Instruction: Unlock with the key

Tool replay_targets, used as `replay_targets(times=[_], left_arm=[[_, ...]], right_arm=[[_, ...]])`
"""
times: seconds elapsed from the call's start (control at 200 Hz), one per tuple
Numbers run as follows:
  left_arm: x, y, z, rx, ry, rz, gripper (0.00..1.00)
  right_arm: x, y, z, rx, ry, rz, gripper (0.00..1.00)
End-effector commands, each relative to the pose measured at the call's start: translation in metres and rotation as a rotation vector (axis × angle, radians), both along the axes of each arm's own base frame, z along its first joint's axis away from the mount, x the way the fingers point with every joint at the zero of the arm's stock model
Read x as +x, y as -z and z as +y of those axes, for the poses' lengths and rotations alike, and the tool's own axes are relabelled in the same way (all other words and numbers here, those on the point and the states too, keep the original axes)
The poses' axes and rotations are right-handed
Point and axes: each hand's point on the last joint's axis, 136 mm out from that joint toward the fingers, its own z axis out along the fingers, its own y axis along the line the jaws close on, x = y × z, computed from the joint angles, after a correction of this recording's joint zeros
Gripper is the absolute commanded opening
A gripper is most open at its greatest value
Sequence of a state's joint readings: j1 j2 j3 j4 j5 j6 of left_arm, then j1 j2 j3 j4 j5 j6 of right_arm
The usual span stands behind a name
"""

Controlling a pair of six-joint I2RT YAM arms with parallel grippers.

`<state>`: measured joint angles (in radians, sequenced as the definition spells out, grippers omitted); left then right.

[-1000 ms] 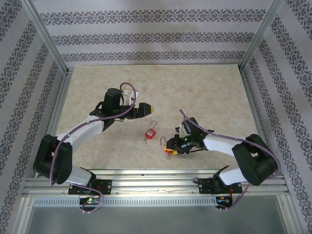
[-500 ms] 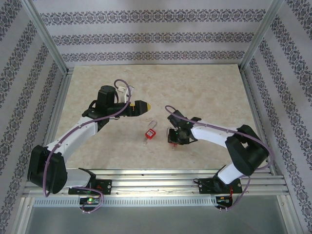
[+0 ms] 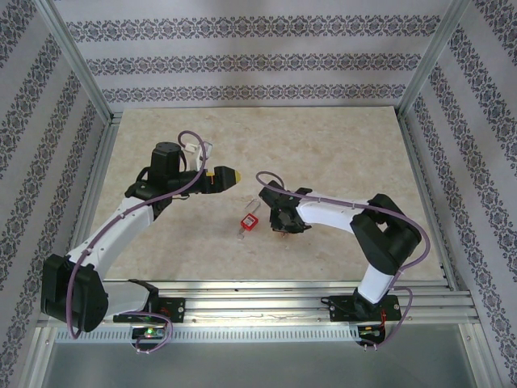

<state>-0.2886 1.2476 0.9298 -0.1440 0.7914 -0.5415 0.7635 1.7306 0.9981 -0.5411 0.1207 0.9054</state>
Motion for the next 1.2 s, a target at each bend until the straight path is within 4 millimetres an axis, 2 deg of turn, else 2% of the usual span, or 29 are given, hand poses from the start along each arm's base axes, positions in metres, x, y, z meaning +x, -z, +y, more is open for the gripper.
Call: replay_targets(times=[0.0,0.09,0.185,0.295,0.405,0.46,0.525,0.565,0.619,0.714,0.804,0.884,0.949,0.964,1.084,1.124,1.194], left_arm=[[-0.003,-0.009,0.007,0.013,-0.004,-0.018,1.0],[-0.004,-0.009,0.011,0.01,-0.016,-0.014,1.0],[-0.003,-0.008,0.015,-0.002,-0.039,-0.009,1.0],[-0.001,-0.006,0.02,-0.017,-0.068,-0.001,1.0],[0.002,-0.004,0.028,-0.038,-0.104,0.004,1.0],[0.003,0.001,0.035,-0.035,-0.134,0.0,1.0],[0.008,0.01,0.049,0.008,-0.206,-0.03,1.0],[0.013,0.016,0.063,0.045,-0.272,-0.051,1.0],[0.019,0.025,0.081,0.085,-0.358,-0.078,1.0],[0.032,0.042,0.12,0.228,-0.516,-0.155,1.0],[0.045,0.062,0.169,0.404,-0.701,-0.195,0.99],[0.051,0.071,0.201,0.544,-0.792,-0.267,0.99],[0.052,0.073,0.214,0.634,-0.811,-0.38,0.99],[0.052,0.072,0.216,0.65,-0.814,-0.409,0.99],[0.046,0.078,0.223,0.751,-0.8,-0.567,0.99],[0.047,0.084,0.224,0.754,-0.793,-0.581,0.99],[0.051,0.096,0.219,0.726,-0.752,-0.592,0.99]], right_arm=[[-0.025,0.013,-0.016,-0.072,0.092,0.076,0.36],[-0.025,0.0,-0.005,-0.005,0.105,0.045,0.52],[-0.021,-0.028,0.007,0.075,0.088,-0.011,0.67],[-0.02,-0.053,0.009,0.121,0.067,-0.047,0.84],[-0.025,-0.07,0.004,0.172,0.054,-0.06,0.86],[-0.024,-0.082,-0.009,0.16,0.04,-0.101,0.9],[-0.014,-0.097,-0.035,0.128,-0.003,-0.188,0.97],[-0.005,-0.105,-0.058,0.066,-0.03,-0.265,0.98],[0.008,-0.118,-0.102,-0.087,-0.023,-0.394,0.98],[0.028,-0.127,-0.153,-0.185,-0.004,-0.541,0.98],[0.046,-0.131,-0.187,-0.273,0.011,-0.691,0.98],[0.056,-0.137,-0.199,-0.319,0.006,-0.835,0.98],[0.062,-0.142,-0.202,-0.354,-0.012,-0.96,0.98],[0.06,-0.134,-0.204,-0.366,-0.018,-0.967,0.98],[0.062,-0.114,-0.223,-0.388,0.024,-1.012,0.98],[0.063,-0.119,-0.23,-0.399,0.061,-1.068,0.98],[0.064,-0.127,-0.225,-0.352,0.043,-1.158,0.98]])
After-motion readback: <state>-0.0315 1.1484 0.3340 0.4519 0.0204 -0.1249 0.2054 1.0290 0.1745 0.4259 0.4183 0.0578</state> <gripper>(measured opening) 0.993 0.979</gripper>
